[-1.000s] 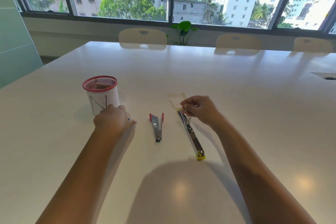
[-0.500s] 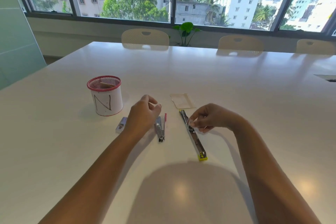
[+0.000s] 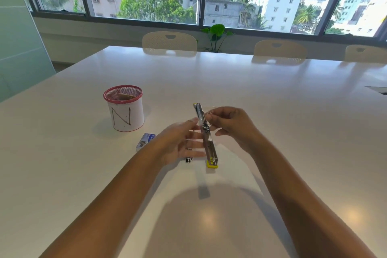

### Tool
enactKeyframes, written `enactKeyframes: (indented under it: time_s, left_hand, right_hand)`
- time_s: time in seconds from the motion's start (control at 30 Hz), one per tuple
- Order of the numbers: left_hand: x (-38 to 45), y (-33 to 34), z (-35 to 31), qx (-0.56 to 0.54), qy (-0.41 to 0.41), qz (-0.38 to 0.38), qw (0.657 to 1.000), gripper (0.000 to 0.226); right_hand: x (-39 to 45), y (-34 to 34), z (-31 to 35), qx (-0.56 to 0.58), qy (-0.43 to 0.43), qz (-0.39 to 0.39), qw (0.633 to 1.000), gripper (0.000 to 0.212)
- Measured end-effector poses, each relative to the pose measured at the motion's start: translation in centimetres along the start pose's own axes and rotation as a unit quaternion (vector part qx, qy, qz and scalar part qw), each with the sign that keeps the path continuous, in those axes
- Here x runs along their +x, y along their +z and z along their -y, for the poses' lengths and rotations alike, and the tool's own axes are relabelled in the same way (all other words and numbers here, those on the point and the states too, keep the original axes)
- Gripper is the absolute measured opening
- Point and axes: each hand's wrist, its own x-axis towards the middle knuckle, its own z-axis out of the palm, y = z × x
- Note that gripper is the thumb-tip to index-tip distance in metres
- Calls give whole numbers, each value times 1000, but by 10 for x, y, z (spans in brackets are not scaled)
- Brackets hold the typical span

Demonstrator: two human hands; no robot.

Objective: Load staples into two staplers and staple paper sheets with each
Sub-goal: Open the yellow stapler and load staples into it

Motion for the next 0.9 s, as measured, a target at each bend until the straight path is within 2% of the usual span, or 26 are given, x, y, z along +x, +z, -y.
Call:
enactKeyframes:
  time_s: [0.07, 0.17, 0.33, 0.57, 0.7, 0.9]
  left_hand:
    - [-1, -1, -1, -10, -23, 29, 999, 32]
    - [2, -5, -3, -13, -31, 13, 999, 34]
    - [4, -9, -5, 0, 7, 11, 1000, 30]
    - [9, -13, -1, 103, 70, -27, 992, 33]
    - [9, -12, 1, 132, 76, -21, 988, 23]
    - [12, -15, 2, 176, 96, -18, 980, 19]
  right_hand:
    - [0, 8, -2, 28, 9, 17, 999, 8]
    - [-1, 11, -3, 32, 16, 39, 999, 7]
    - [0, 8, -4, 68, 21, 59, 996, 11]
    - [7, 5, -12, 159, 38, -50, 985, 2]
    - [9, 3, -15, 148, 15, -35, 988, 7]
    - [10, 7, -16, 67, -20, -4, 998, 16]
